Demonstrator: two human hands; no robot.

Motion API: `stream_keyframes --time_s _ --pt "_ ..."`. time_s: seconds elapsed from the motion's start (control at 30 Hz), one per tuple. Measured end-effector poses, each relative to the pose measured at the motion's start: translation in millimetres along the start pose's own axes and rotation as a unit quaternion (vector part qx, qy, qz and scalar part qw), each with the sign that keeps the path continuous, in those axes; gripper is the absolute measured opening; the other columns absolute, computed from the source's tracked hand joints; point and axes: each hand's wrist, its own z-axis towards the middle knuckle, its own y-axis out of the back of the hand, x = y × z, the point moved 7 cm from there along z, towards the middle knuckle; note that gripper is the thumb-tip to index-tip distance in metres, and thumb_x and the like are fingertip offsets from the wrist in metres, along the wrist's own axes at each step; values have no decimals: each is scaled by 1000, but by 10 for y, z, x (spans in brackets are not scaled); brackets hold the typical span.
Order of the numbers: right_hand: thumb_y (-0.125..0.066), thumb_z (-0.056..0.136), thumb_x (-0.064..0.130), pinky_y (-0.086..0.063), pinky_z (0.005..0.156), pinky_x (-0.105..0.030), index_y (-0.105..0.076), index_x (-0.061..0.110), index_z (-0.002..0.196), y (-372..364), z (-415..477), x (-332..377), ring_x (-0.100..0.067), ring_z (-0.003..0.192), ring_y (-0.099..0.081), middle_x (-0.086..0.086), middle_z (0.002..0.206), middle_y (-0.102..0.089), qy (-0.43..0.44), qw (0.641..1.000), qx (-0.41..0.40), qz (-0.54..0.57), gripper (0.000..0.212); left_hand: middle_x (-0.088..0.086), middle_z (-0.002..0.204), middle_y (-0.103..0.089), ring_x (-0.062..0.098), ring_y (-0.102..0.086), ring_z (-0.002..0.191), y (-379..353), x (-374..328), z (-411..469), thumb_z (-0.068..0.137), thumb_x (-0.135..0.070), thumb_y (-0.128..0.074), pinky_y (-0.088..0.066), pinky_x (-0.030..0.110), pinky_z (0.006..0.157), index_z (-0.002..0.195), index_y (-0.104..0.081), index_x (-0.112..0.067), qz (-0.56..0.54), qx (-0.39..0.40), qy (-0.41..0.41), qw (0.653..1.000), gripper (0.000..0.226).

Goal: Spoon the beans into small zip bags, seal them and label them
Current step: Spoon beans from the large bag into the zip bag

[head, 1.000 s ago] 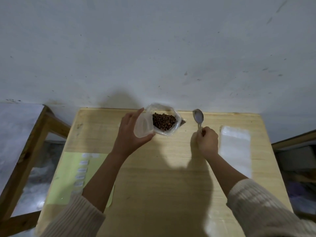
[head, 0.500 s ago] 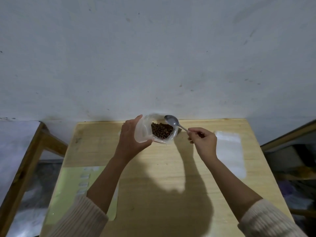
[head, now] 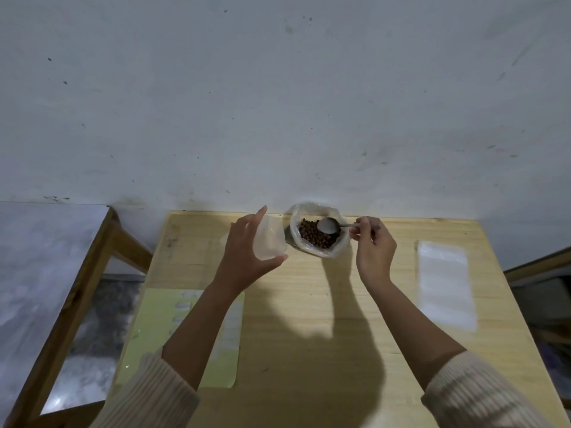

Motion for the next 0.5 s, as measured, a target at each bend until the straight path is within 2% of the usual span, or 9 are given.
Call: stream_keyframes --time_s 0.13,0.27,0.37,0.5 --pt "-48 96 14 -55 84 -42 -61 18 74 -174 -97 -300 -26 77 -64 -3 73 -64 -93 994 24 45 26 -7 132 -36 9 -29 120 -15 22 -19 57 -59 -66 -29 31 102 143 -21 -40 0 11 0 1000 100" --pt "-50 95 10 -58 75 -24 -62 10 74 -185 -143 -441 -20 73 -66 -8 83 -65 -193 973 -13 129 24 0 133 -37 8 -26 121 -55 -9 -16 60 -50 -76 -28 51 110 144 -24 -35 32 22 -13 999 101" --pt "-50 94 8 -56 71 -22 -61 7 72 -71 -105 -455 -17 69 -65 -10 82 -64 -214 960 -48 174 25 6 133 -38 10 -23 123 -101 -50 -2 62 -38 -83 -22 54 111 145 -25 -28 67 29 -20 997 102" --pt "-49 95 7 -55 63 -16 -60 6 74 110 -57 -370 -16 63 -65 -9 75 -62 -213 954 -68 199 24 8 133 -43 21 -32 128 -193 -107 51 64 -41 -81 -12 48 115 146 -26 -24 122 44 -28 991 101"
